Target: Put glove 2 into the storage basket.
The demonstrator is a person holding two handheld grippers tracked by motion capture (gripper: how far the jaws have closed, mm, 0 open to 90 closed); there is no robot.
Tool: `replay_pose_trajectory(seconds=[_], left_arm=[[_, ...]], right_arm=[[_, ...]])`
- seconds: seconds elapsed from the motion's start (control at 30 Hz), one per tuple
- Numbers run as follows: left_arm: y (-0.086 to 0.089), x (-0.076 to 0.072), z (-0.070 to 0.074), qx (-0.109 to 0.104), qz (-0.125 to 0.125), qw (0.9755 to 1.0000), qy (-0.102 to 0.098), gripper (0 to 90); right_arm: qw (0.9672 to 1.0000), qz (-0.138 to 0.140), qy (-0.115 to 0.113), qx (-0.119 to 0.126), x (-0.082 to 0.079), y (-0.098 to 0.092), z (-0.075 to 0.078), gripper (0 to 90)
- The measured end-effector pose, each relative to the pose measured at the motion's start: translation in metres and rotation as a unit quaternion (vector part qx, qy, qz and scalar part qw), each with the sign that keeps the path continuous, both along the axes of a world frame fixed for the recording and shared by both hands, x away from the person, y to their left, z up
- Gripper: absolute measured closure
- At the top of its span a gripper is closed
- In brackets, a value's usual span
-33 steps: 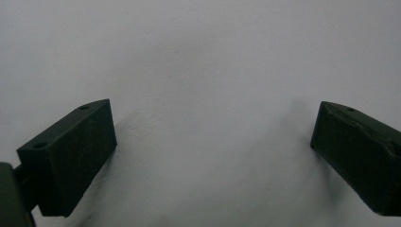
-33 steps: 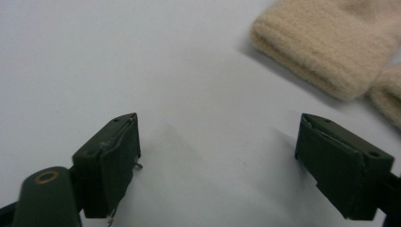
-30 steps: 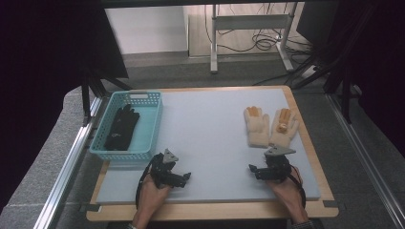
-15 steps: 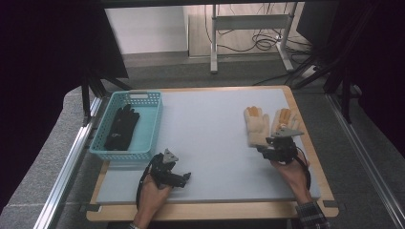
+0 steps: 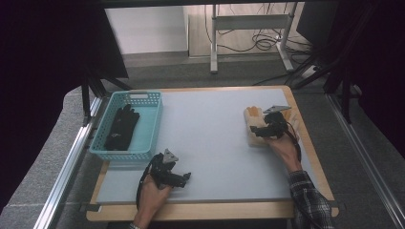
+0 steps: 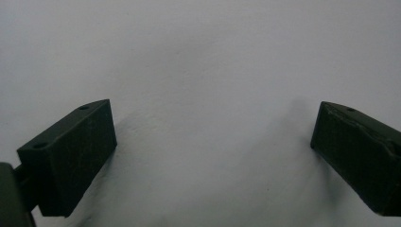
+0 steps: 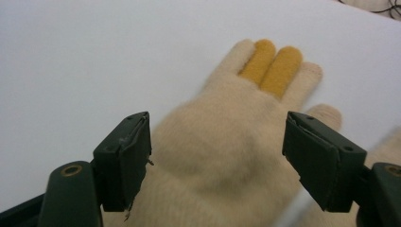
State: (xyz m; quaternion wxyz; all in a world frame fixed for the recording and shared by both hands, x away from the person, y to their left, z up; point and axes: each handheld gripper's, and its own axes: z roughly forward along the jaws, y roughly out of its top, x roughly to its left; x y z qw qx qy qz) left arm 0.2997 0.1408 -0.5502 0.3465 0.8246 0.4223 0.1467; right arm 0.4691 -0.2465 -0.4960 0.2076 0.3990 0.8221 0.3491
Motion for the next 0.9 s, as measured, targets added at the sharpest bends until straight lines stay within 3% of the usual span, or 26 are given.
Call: replay_pose_trajectory(seconds=[0.23, 0.3, 0.37, 0.47, 0.53, 0.63, 0.73, 0.9], left_arm=[[0.000, 0.000, 0.000, 0.003, -0.002, 1.0000, 0.000, 1.2], [0.001, 0.000, 0.000, 0.003, -0.002, 1.0000, 0.000, 1.2], [0.000, 0.000, 0.000, 0.003, -0.002, 1.0000, 0.000, 1.2], [0.000, 0.000, 0.000, 0.003, -0.002, 1.0000, 0.000, 1.2], [0.000, 0.000, 0.000, 0.003, -0.002, 1.0000, 0.000, 1.2], [0.000, 0.000, 0.000, 0.003, -0.002, 1.0000, 0.000, 1.2], [0.000, 0.000, 0.000, 0.003, -0.002, 1.0000, 0.001, 1.2], [0.000, 0.000, 0.000, 0.004, -0.002, 1.0000, 0.001, 1.2]], right_arm=[[0.9995, 0.005, 0.018, -0.024, 0.020, 0.010, -0.019, 22.6], [0.9986, 0.011, 0.022, -0.046, 0.020, 0.015, -0.025, 28.8], [0.9991, 0.008, 0.025, -0.035, 0.019, 0.016, -0.024, 39.0], [0.9986, -0.008, 0.027, -0.044, 0.016, 0.019, -0.021, 49.4], [0.9981, -0.009, 0.023, -0.056, 0.012, 0.021, -0.018, 54.5], [0.9994, -0.006, 0.006, -0.035, 0.003, 0.021, -0.009, 62.0], [0.9997, 0.002, 0.000, -0.023, -0.009, 0.025, 0.004, 63.2], [0.9993, 0.030, -0.018, -0.008, -0.043, 0.041, 0.026, 63.5]])
